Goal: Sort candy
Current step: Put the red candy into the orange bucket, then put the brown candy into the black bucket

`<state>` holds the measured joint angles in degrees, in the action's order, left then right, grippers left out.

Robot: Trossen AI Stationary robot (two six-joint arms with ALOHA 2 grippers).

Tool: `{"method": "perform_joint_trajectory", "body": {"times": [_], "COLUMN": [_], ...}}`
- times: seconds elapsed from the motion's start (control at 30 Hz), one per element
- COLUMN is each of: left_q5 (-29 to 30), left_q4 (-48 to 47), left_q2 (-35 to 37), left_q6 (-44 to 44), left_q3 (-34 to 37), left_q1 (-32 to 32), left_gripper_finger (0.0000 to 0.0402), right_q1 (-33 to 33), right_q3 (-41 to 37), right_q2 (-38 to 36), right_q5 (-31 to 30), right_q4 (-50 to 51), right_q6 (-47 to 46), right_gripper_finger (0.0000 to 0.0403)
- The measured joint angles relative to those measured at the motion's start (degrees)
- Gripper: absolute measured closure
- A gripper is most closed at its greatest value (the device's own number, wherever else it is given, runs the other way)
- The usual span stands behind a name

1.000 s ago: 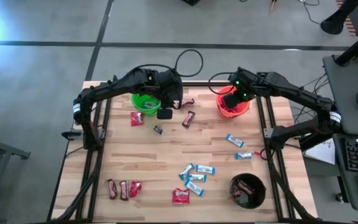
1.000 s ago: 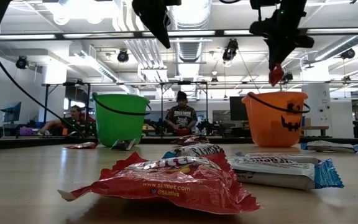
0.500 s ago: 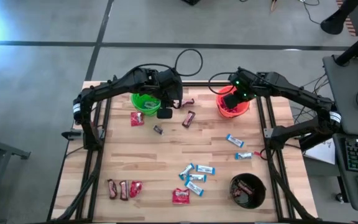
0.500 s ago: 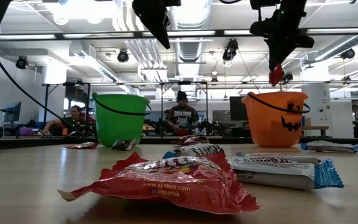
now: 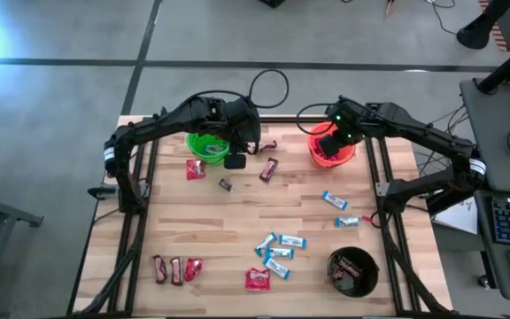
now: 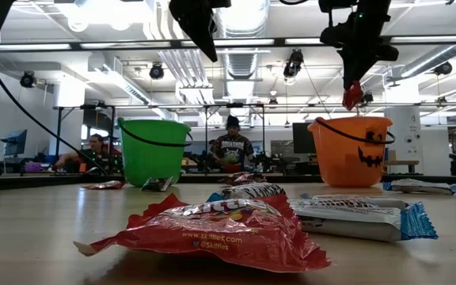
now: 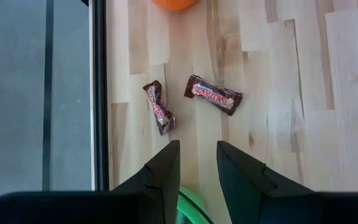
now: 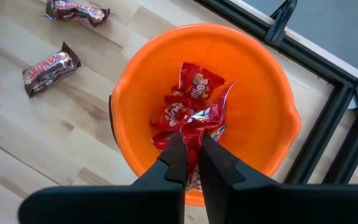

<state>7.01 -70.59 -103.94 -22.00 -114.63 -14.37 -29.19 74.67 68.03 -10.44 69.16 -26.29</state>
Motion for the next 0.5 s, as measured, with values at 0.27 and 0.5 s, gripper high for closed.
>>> {"method": "perform_joint_trajectory", "body": {"times": [0.27,0.5], "left_q5": [-0.04,-0.09], "left_q4": [0.03,1.71], "left_q2": [0.00,-0.66], "left_q6": [0.00,0.00], "left_q3": [0.00,0.00], "left_q1": [0.00,0.00], "left_gripper_finger": [0.0314,0.0314], "right_q1": [0.00,0.00], "right_q3": [0.00,0.00], "right_q2": [0.02,0.02], "right_q5": [-0.33,-0.57], "right_q4": [0.26,0.35], "right_q6": [0.35,0.35], "right_gripper_finger": [0.0322,0.0286]}}
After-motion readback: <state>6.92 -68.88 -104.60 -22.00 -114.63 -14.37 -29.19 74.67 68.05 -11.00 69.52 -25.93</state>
